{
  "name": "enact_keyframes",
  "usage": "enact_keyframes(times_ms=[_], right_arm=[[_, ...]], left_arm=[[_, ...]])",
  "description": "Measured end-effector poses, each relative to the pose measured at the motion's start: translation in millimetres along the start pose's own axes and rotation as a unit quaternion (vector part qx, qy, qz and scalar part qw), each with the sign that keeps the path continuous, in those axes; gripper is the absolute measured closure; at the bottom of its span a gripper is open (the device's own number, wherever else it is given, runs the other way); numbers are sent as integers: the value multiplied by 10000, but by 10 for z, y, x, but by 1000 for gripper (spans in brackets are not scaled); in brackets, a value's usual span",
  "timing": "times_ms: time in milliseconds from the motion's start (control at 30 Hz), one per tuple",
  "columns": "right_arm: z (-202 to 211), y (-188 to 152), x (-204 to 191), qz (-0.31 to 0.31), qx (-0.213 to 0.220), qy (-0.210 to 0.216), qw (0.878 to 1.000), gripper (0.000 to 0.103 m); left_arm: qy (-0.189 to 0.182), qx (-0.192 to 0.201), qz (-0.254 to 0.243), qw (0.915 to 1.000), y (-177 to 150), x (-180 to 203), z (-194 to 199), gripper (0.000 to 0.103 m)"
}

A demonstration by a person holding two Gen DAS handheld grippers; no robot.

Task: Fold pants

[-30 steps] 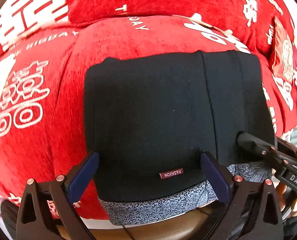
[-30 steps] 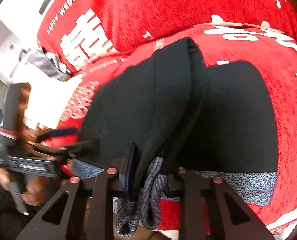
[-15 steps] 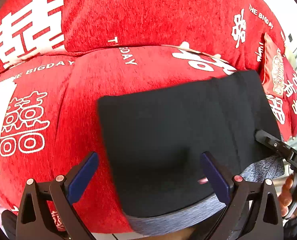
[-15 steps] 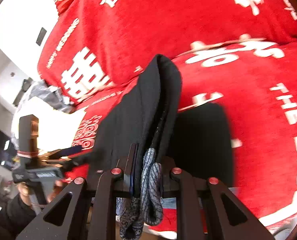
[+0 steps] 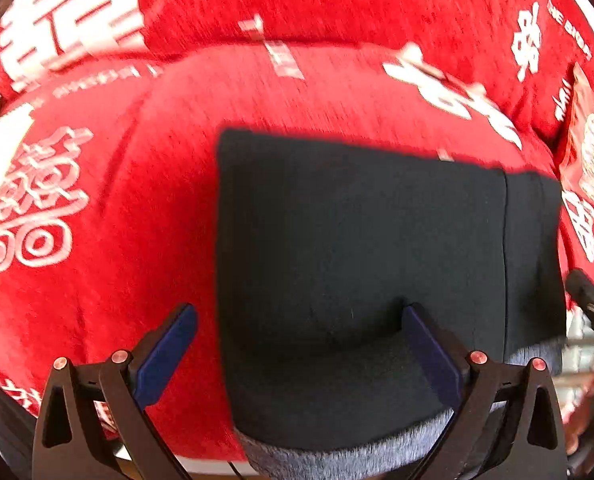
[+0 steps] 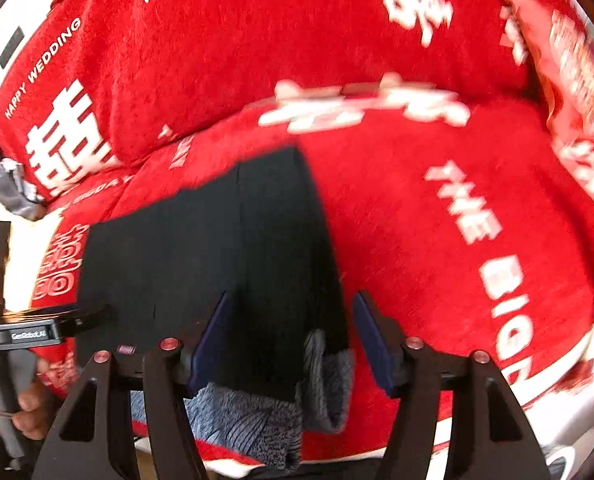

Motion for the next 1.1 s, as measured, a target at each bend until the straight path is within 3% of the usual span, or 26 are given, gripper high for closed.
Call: enact_keyframes(times_ms=[67, 167, 267, 367, 467, 567, 900, 1033, 1100], right_arm=[[81, 168, -91, 288, 255, -121, 9992, 24], [40, 300, -368, 827, 331, -87, 9960, 24], [-162, 388, -662, 1229, 194, 142, 9921, 24], [-531, 405, -702, 1393, -153, 30, 9901, 24], [-883, 308, -621, 1375, -619, -61, 9886, 19], [-955, 312, -565, 1230, -650, 25, 9903, 10], [-989, 319, -585, 1331, -590, -112, 9893, 9], [-795, 411, -626, 1253, -431, -215, 9909, 9], [-733, 423, -676, 1212, -353, -121, 9919, 9]], left_arm=[[-126, 44, 205, 9997, 96, 9, 3, 1], [-22, 188, 412, 9990, 252, -12, -21, 1], [230, 183, 213, 9993, 345, -5, -127, 1], [313, 50, 119, 9994, 377, -5, -241, 1], [260, -21, 102, 9996, 378, -14, -301, 1], [207, -17, 110, 9997, 392, -12, -347, 0], [245, 61, 32, 9997, 505, 11, -295, 0], [311, 482, 226, 9981, 615, -66, -94, 0], [437, 355, 261, 9981, 605, -118, -133, 0]])
Point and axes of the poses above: each gripper's, at about its wrist camera, not at the fingertips, and z roughly against the way its jaws point, x to its right, y to its top, the point moved 10 cm from there along -z, roughly the way its jaws point, and after that the axes turned 5 degrees about -y, right-handed, at the moved point
